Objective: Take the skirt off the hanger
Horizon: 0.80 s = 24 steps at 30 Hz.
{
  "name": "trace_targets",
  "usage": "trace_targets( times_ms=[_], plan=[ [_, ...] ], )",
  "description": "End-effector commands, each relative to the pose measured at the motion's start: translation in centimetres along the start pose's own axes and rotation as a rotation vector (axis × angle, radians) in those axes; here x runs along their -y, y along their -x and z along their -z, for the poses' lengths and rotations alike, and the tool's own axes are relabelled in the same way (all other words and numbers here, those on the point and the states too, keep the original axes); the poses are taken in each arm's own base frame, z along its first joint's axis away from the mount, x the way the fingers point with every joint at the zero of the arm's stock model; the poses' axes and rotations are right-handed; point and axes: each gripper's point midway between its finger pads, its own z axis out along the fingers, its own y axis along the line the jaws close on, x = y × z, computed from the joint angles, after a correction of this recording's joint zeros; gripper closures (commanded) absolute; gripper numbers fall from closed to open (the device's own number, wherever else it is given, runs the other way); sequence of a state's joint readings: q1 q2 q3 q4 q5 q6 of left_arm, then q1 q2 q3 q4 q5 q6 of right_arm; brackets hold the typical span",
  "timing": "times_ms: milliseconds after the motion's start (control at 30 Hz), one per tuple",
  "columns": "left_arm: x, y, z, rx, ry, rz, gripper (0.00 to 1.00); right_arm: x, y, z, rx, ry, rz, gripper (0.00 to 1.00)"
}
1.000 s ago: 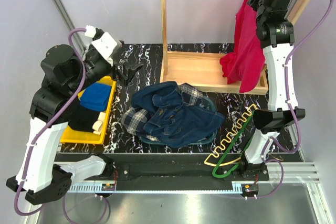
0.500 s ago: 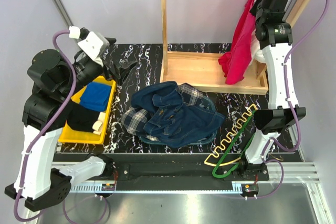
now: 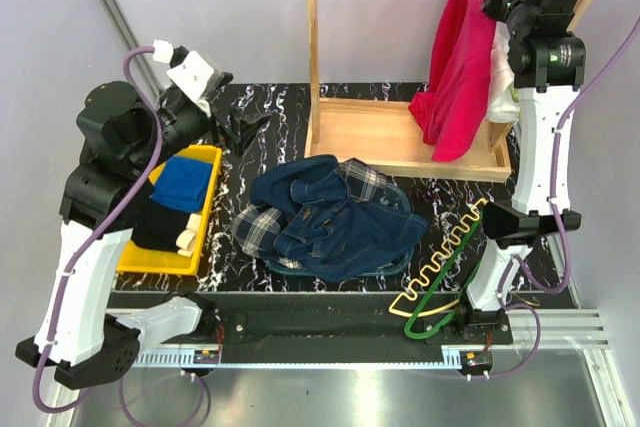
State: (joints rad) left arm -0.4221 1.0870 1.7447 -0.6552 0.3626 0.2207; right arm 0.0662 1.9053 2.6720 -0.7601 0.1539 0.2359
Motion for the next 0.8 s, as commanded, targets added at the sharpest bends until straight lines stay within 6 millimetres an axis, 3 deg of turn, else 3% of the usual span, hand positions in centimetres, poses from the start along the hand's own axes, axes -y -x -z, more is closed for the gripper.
trace_targets(
  times_ms=[0,33,67,100,133,167,200,233,267,333,400,500,600,700,733,767],
  plan=[
    [-0.1,0.6,-1.0,0.035,-0.014,0.027,0.01,-10.0,7.5,10.2,0.114,0.532,-0.145,1.00],
    [-0.1,0.7,-1.1,0.039,-0.019,0.027,0.01,-11.3,7.1,13.4,0.061,0.643,-0.146,1.00],
    [-0.1,0.6,-1.2,0.036,-0.018,0.031,0.01,-11.4,4.2,13.2,-0.036,0.656,-0.163,1.00],
    [-0.1,0.6,-1.4,0.034,-0.023,0.031,0.01,-11.5,3.3,14.3,-0.083,0.677,-0.188,1.00],
    [0.0,0.7,-1.4,0.040,-0.030,0.032,0.01,-11.8,3.6,17.4,-0.089,0.728,-0.184,1.00],
    [0.0,0.7,-1.6,0.039,-0.034,0.033,0.01,-11.5,1.2,17.4,-0.162,0.726,-0.198,1.00],
    [0.0,0.7,-1.7,0.039,-0.035,0.039,0.01,-11.3,0.5,18.2,-0.187,0.727,-0.205,1.00],
    [0.1,0.7,-1.9,0.042,-0.042,0.043,0.01,-11.2,0.3,20.4,-0.209,0.745,-0.206,1.00],
    [0.1,0.9,-2.0,0.047,-0.046,0.045,0.01,-10.9,-1.5,20.6,-0.266,0.744,-0.214,1.00],
    [0.1,1.0,-2.5,0.049,-0.060,0.059,0.01,-11.0,-2.5,23.6,-0.326,0.786,-0.227,1.00],
    [0.2,1.3,-2.8,0.053,-0.072,0.071,0.01,-10.9,-4.2,25.1,-0.406,0.801,-0.253,1.00],
    [0.8,1.7,-3.2,0.061,-0.115,0.086,0.01,-11.5,-4.1,29.0,-0.444,0.900,-0.288,1.00],
    [1.5,2.5,-3.9,0.078,-0.175,0.121,0.01,-12.2,-3.7,31.2,-0.473,0.978,-0.314,1.00],
    [1.8,4.9,-4.3,0.132,-0.221,0.150,0.01,-12.7,-3.2,32.8,-0.495,1.044,-0.318,1.00],
    [1.6,7.1,-3.7,0.184,-0.225,0.127,0.01,-12.8,-2.7,33.5,-0.491,1.064,-0.316,1.00],
    [0.6,7.3,-4.4,0.182,-0.219,0.191,0.01,-13.0,-2.3,34.0,-0.495,1.078,-0.323,1.00]
  ],
)
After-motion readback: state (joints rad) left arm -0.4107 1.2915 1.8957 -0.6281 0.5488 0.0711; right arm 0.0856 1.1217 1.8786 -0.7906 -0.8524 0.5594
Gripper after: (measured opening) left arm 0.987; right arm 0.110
